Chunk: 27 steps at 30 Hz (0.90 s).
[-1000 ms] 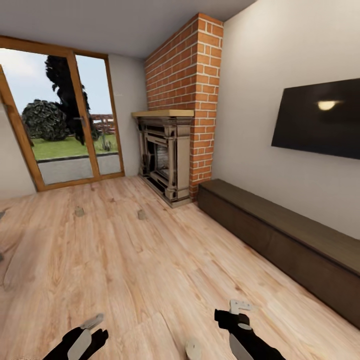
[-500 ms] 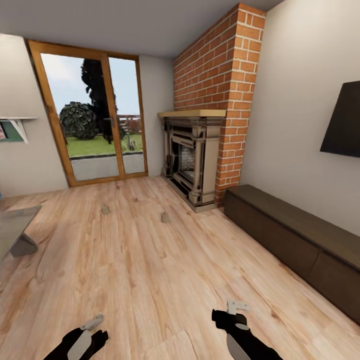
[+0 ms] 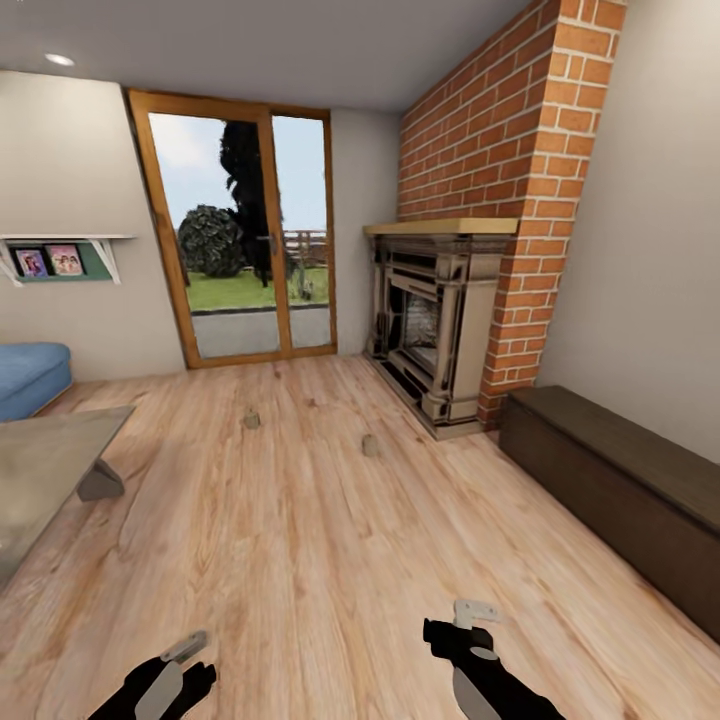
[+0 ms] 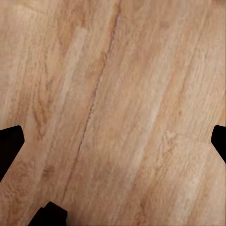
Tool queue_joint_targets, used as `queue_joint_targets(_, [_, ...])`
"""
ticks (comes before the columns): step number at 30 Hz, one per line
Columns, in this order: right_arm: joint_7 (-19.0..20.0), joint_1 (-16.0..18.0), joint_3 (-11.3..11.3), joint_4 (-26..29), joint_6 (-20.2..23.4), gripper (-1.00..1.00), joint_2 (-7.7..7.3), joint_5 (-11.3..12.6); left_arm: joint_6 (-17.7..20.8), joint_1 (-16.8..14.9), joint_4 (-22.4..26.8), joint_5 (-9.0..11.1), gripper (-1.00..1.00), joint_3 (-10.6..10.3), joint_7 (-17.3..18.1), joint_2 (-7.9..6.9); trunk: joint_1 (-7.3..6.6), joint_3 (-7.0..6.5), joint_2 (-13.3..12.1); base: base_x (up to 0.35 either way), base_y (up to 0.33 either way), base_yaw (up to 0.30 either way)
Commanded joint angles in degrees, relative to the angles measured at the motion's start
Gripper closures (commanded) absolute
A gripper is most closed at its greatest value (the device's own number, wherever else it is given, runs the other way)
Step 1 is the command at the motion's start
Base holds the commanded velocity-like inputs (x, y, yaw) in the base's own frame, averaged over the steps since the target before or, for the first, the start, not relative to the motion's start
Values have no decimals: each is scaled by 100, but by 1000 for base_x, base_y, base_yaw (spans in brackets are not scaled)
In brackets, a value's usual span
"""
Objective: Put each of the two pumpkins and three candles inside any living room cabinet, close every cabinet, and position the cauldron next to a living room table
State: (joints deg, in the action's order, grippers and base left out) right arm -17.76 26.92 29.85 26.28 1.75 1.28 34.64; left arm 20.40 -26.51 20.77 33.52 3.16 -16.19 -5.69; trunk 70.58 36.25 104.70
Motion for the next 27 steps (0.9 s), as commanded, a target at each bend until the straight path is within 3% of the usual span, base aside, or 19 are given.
queue_joint_targets(1, [-52, 7, 49, 9, 18, -100, -5, 34, 25, -1, 15, 61, -100, 9, -32, -1, 1, 6, 3, 95, 269, 237])
queue_joint_targets(10, [-52, 7, 47, 9, 18, -100, -5, 34, 17, 2, 15, 52, -100, 9, -25, -2, 1, 6, 3, -22, 248, 214])
queue_joint_targets(21, [-43, 7, 47, 9, 18, -100, -5, 34, 8, 1, 15, 50, -100, 6, -25, -1, 1, 6, 3, -79, 176, 21])
queue_joint_targets(27, [-43, -1, 54, 9, 10, -100, -12, 31, 8, 3, 15, 46, -100, -2, -25, 8, 1, 6, 3, 169, 241, 0])
